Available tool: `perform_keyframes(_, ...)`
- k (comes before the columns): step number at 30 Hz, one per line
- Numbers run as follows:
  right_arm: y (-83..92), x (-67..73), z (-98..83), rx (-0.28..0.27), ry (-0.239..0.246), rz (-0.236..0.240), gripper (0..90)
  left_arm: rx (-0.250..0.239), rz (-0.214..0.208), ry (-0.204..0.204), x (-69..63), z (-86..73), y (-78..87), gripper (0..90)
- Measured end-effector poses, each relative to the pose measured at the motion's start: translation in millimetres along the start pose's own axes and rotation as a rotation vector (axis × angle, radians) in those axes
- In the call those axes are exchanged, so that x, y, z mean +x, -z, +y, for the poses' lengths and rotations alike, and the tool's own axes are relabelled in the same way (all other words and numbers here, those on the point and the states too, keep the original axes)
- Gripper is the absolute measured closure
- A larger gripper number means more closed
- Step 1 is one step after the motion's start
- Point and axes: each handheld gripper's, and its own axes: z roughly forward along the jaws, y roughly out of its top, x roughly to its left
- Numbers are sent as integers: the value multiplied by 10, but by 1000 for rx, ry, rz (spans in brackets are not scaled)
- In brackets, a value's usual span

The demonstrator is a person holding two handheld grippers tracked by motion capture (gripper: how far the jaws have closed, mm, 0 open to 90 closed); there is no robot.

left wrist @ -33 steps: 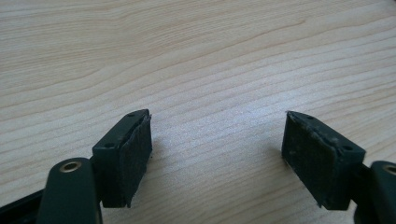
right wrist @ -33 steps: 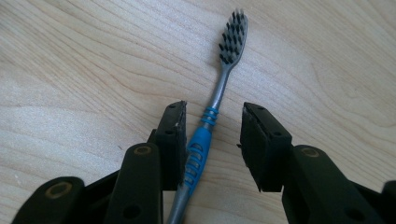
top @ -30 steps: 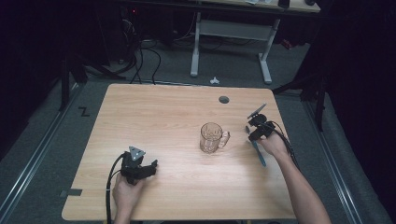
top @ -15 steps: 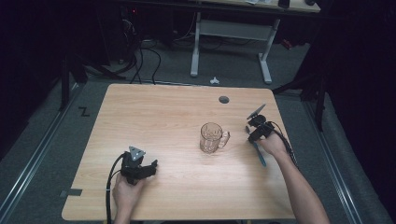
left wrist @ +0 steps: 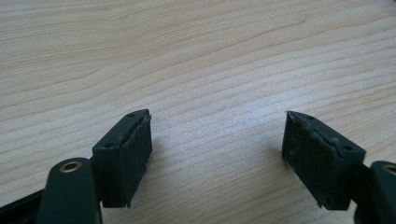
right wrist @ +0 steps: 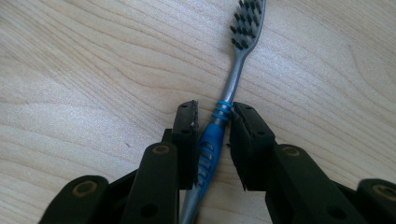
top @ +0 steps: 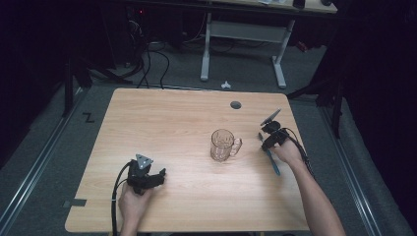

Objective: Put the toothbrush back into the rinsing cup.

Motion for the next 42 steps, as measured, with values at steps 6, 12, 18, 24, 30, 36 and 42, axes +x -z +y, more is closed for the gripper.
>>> perform_keyframes(6,-1,3,0,-2,2,9,760,0,1,-1,-2,0,0,249)
perform_keyframes(12,1,18,-1,-2,12,6,786,0,1,-1,-1,0,0,249)
perform_keyframes(18,-3,37,-3,-12,23,-10,792,1,1,-1,-1,0,1,249)
perform_keyframes(24,-2,52,-5,-16,28,-17,795,0,0,0,1,0,0,249)
perform_keyframes(30,0,53,-11,-24,33,-16,798,-1,-1,1,1,-1,0,249)
perform_keyframes(36,-3,82,-8,-36,41,-11,798,-1,-1,1,2,0,0,249)
perform_keyframes(42,-4,101,-15,-45,47,-3,798,-1,-1,0,1,0,0,249)
